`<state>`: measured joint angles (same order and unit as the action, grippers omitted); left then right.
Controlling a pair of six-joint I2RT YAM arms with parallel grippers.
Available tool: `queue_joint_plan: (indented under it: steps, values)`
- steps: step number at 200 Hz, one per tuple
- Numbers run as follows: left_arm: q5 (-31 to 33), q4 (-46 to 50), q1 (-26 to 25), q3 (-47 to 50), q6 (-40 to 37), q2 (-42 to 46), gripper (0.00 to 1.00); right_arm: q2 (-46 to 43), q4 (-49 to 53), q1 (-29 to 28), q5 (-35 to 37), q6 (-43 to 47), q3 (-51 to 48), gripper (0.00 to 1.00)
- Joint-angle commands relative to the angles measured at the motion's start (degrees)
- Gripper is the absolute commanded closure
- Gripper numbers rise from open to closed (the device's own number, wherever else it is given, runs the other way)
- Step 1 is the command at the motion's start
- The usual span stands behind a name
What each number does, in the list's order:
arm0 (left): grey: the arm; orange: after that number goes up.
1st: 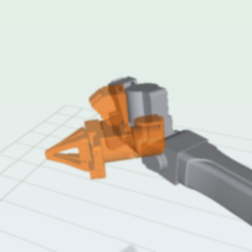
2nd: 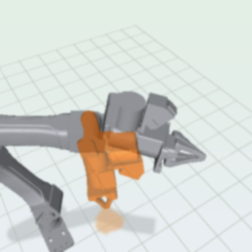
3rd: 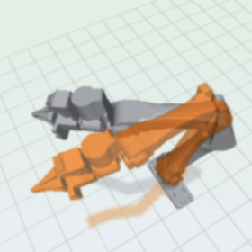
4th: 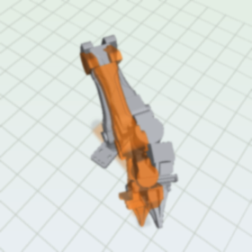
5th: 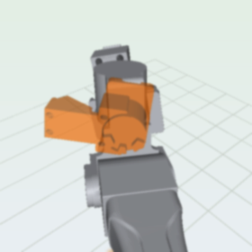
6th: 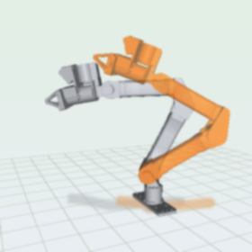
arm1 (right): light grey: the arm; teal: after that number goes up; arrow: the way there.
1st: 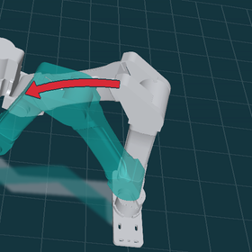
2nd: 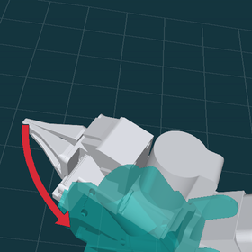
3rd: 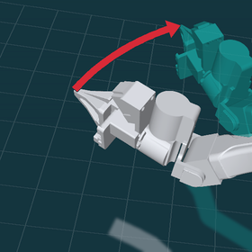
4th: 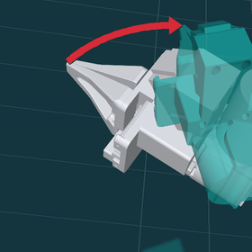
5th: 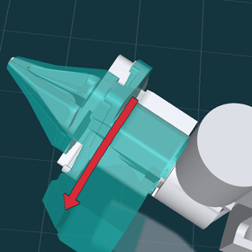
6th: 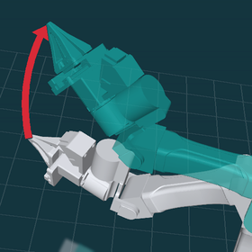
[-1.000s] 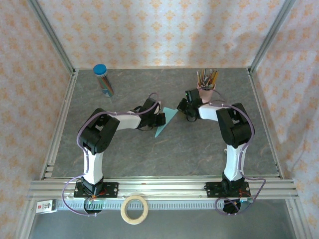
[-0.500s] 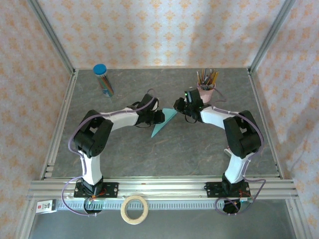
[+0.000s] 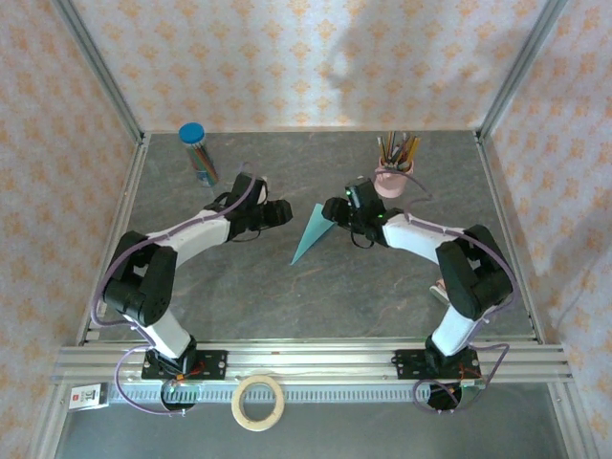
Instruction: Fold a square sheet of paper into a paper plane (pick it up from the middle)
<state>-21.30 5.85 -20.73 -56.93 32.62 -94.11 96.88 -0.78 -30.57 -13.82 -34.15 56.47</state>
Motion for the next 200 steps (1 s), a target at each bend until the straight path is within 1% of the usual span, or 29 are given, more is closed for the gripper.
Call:
queue_joint_plan:
  steps: [1, 12, 31, 68, 80, 92, 117, 130, 147, 165, 200]
  values:
    - [4.03, 0.83, 1.08, 1.42, -1.11, 2.86, 0.31, -1.95, 3.94, -2.22, 5.54, -3.21, -0.35, 0.32]
    - [4.94, 0.34, 1.31, 2.01, -1.52, 3.84, 0.24, -1.93, 3.94, -3.49, 5.91, -4.86, -0.33, 0.28]
    - [6.4, -0.6, 1.48, 2.97, -2.58, 5.13, 0.15, -1.2, 4.23, -5.64, 6.69, -8.26, 0.25, 0.26]
    - [8.66, -0.4, 1.88, 3.78, -3.92, 6.35, 0.05, 0.68, 5.97, -8.14, 9.32, -13.62, 1.07, 0.27]
    - [9.12, -0.57, 2.01, 4.11, -4.15, 6.65, 0.01, 1.17, 5.51, -8.52, 8.07, -14.17, 0.73, 0.3]
    - [9.18, -0.49, 2.1, 4.28, -4.33, 6.65, 0.01, 2.53, 5.93, -8.54, 5.85, -14.04, 1.41, 0.31]
    - [8.94, -0.36, 2.23, 4.18, -4.72, 6.13, 0.01, 5.36, 8.37, -8.63, 3.09, -13.15, 3.49, 0.38]
    - [8.86, -0.29, 2.27, 4.19, -4.92, 5.96, 0.01, 5.9, 9.49, -8.63, 3.35, -13.16, 3.87, 0.42]
    - [8.93, -0.03, 2.27, 4.14, -4.94, 5.86, 0.01, 5.18, 10.43, -8.72, 5.17, -13.35, 3.41, 0.52]
    - [9.09, 0.04, 2.27, 4.13, -5.03, 5.71, 0.01, 4.13, 11.25, -8.72, 6.96, -13.55, 2.73, 0.59]
    - [8.74, -0.11, 2.38, 3.73, -4.46, 4.98, 0.01, 4.06, 10.48, -8.72, 6.56, -13.83, 2.07, 0.73]
